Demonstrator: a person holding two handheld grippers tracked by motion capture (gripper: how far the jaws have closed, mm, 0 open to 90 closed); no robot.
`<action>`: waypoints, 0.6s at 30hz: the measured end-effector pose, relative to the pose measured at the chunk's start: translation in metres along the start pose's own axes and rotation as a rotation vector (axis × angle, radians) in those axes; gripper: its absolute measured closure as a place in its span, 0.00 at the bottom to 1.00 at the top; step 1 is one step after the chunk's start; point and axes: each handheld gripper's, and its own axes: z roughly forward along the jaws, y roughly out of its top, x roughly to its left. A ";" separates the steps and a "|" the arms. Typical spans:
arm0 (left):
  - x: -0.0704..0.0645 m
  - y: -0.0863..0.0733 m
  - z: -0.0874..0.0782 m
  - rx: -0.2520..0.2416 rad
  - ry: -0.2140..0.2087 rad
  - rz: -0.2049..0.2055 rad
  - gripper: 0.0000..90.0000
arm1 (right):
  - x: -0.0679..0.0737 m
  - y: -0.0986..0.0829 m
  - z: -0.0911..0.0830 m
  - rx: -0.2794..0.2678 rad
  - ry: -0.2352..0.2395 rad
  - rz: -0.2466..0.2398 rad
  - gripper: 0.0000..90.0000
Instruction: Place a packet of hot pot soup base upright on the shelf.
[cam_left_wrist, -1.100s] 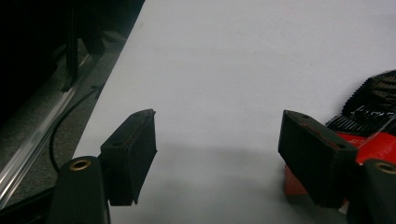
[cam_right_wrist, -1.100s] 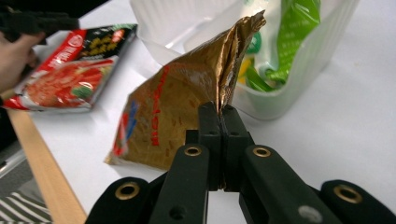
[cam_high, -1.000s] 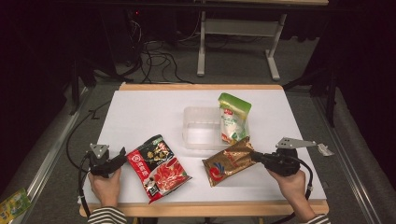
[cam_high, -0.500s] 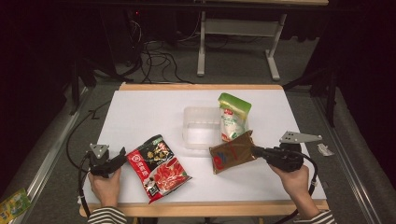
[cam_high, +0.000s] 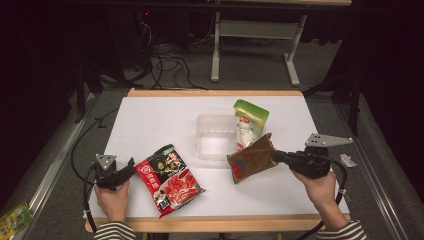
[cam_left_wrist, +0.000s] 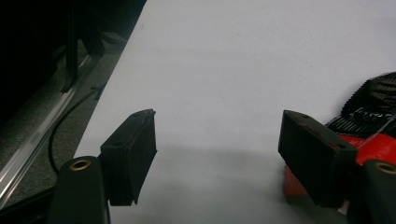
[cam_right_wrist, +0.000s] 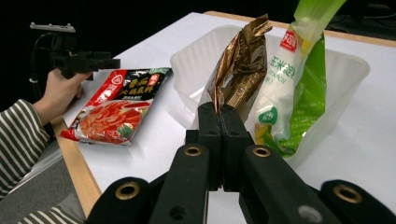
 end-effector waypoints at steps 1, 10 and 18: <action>0.000 0.000 0.000 0.000 0.000 -0.001 0.31 | 0.001 0.002 0.000 -0.002 0.000 -0.002 1.00; 0.000 0.000 0.000 -0.006 0.000 -0.006 0.31 | 0.003 0.016 -0.003 -0.019 0.019 -0.004 1.00; 0.000 0.000 0.000 -0.006 0.000 -0.004 0.31 | 0.005 0.031 -0.007 -0.042 0.029 -0.009 1.00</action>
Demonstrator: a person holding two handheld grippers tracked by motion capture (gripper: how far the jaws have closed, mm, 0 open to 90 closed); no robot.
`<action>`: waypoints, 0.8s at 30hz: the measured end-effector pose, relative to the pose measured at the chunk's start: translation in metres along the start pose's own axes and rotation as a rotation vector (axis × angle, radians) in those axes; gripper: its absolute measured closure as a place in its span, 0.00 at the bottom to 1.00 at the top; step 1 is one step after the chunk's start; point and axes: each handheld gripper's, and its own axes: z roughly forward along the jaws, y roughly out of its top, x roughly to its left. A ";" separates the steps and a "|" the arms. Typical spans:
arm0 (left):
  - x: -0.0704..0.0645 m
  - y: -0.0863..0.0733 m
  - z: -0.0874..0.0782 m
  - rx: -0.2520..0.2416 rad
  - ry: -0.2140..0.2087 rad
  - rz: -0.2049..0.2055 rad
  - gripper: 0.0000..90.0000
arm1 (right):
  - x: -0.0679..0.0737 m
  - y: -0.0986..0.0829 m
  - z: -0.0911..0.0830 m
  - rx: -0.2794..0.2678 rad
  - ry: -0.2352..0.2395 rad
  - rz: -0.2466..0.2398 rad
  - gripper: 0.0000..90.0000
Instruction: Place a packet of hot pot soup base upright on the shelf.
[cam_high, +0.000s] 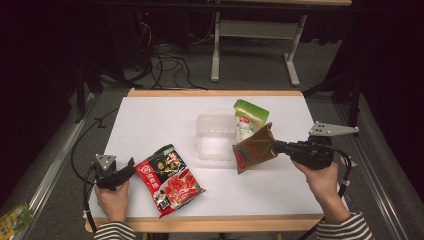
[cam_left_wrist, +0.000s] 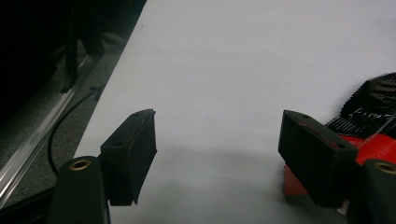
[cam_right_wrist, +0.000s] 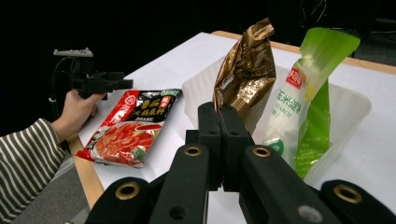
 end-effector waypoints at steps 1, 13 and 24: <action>0.000 0.000 0.000 -0.001 0.000 -0.001 0.31 | 0.000 0.002 0.000 -0.001 -0.001 0.004 1.00; 0.001 0.000 -0.001 0.000 -0.004 -0.003 0.31 | -0.004 0.021 0.007 -0.008 0.001 0.026 1.00; 0.001 0.000 -0.001 0.000 -0.005 -0.003 0.31 | -0.008 0.035 0.014 -0.009 -0.015 0.023 1.00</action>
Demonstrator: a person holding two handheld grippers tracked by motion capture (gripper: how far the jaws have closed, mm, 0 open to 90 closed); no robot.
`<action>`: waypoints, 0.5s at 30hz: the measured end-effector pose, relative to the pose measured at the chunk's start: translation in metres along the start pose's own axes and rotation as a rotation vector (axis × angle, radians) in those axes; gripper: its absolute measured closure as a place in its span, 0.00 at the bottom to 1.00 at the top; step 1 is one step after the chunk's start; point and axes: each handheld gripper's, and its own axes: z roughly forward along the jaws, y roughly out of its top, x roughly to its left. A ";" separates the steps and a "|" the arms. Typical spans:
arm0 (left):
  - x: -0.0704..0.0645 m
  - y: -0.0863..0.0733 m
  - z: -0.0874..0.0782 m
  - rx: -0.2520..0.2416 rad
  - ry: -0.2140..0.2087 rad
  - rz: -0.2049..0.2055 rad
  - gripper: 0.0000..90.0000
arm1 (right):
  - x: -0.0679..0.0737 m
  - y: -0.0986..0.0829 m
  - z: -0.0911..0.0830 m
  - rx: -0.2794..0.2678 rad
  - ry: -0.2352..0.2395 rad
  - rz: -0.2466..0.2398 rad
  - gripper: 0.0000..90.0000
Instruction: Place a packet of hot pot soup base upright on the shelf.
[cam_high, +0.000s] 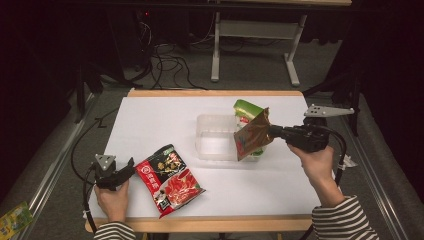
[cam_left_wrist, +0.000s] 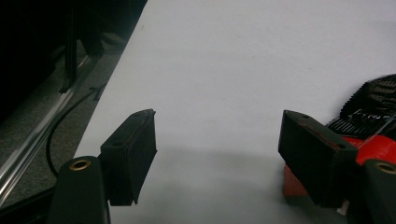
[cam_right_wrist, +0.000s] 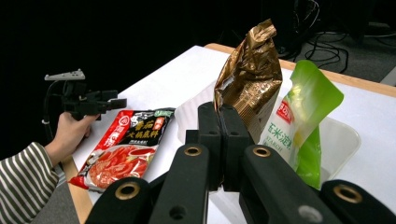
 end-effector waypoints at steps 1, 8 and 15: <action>0.000 0.000 0.000 0.000 0.000 0.000 0.31 | -0.001 0.003 0.002 0.000 -0.004 0.003 1.00; 0.000 0.000 0.000 -0.003 -0.002 -0.005 0.32 | -0.004 0.008 0.009 0.004 -0.019 0.011 1.00; -0.002 0.000 0.001 0.002 0.003 0.012 0.32 | -0.007 0.012 0.015 0.006 -0.025 0.016 1.00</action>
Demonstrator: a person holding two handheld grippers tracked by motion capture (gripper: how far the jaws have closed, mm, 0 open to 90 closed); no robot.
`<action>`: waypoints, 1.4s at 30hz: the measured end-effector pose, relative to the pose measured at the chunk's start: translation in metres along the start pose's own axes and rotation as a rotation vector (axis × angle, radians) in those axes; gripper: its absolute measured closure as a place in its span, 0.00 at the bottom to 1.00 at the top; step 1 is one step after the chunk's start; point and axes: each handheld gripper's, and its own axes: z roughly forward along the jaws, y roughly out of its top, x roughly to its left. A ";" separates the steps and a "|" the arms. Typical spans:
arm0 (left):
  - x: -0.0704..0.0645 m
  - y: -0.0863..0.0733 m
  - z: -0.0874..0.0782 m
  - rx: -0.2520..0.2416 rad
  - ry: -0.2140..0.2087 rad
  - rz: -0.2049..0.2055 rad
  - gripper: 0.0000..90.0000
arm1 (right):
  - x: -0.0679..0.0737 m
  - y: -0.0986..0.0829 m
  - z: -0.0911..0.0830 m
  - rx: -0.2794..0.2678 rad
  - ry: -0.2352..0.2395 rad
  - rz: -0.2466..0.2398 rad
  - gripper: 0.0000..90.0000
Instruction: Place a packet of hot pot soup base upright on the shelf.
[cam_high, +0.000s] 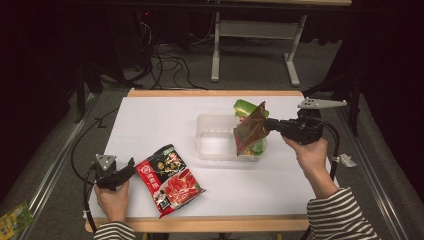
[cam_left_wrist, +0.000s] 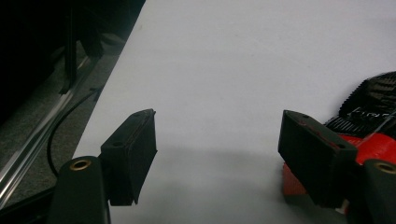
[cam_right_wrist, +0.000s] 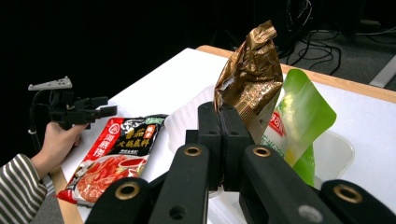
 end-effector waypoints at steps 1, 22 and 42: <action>0.000 0.000 0.000 0.000 0.000 0.000 0.32 | 0.000 0.000 0.000 0.000 0.000 0.000 1.00; 0.001 0.000 -0.001 -0.008 -0.004 -0.007 0.31 | -0.005 0.011 0.031 0.023 -0.042 0.044 1.00; 0.001 0.000 -0.001 -0.009 -0.005 -0.007 0.31 | -0.008 0.008 0.054 0.058 -0.070 0.044 1.00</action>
